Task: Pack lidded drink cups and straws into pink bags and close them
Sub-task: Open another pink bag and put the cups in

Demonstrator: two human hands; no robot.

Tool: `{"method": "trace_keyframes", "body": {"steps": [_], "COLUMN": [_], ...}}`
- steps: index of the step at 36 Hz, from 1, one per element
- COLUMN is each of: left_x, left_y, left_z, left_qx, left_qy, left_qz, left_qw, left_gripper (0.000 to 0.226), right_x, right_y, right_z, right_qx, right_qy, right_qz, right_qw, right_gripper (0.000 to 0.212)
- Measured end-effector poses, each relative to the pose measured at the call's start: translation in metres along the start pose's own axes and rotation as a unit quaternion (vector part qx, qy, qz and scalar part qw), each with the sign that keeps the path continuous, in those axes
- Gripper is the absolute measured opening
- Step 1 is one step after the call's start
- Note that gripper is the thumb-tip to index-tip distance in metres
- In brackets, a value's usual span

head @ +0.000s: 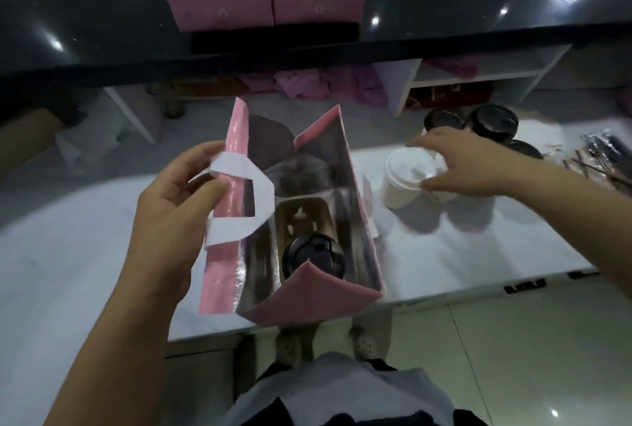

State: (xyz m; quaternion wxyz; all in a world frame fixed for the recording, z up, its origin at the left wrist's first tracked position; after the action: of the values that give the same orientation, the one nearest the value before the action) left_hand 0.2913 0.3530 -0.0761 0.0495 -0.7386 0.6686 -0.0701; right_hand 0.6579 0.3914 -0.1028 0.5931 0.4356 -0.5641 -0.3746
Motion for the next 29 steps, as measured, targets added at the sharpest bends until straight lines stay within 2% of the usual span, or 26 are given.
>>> {"method": "trace_keyframes", "body": {"steps": [7,18,24,29], "left_x": [0.008,0.011,0.004,-0.008], "left_y": [-0.011,-0.017,-0.013,-0.012], "left_z": [-0.014,-0.016,-0.012,-0.009], "left_qx": [-0.043,-0.060,-0.045,-0.026], "left_qy": [-0.016,0.014,0.046,0.081], "left_qz": [-0.040,-0.040,-0.019,0.017], "left_qw": [0.998,0.997,0.998,0.996], "left_gripper": [0.035,0.048,0.050,0.050], "right_x": [-0.030,-0.048,-0.019,0.026], "right_y": [-0.036,-0.025,0.032,0.103], "right_z": [-0.008,0.007,0.023,0.048], "right_qx": [0.086,0.061,0.039,0.013], "right_qy": [0.063,0.125,0.110,0.108], "right_qz": [-0.003,0.017,-0.058,-0.190], "right_qw": [0.994,0.990,0.991,0.976], "right_gripper": [0.087,0.079,0.081,0.077]}}
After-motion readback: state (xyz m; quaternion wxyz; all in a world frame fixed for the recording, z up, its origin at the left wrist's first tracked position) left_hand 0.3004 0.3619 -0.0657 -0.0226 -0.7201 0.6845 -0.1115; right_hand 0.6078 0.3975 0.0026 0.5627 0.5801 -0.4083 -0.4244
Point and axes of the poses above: each hand's wrist, its own x-axis away from the middle knuckle, its own y-axis out of the back of the hand, z = x × y, the point moved 8 cm from there along -x, towards the middle knuckle, and after that the axes turned 13 degrees about x, right-handed, at the moved point
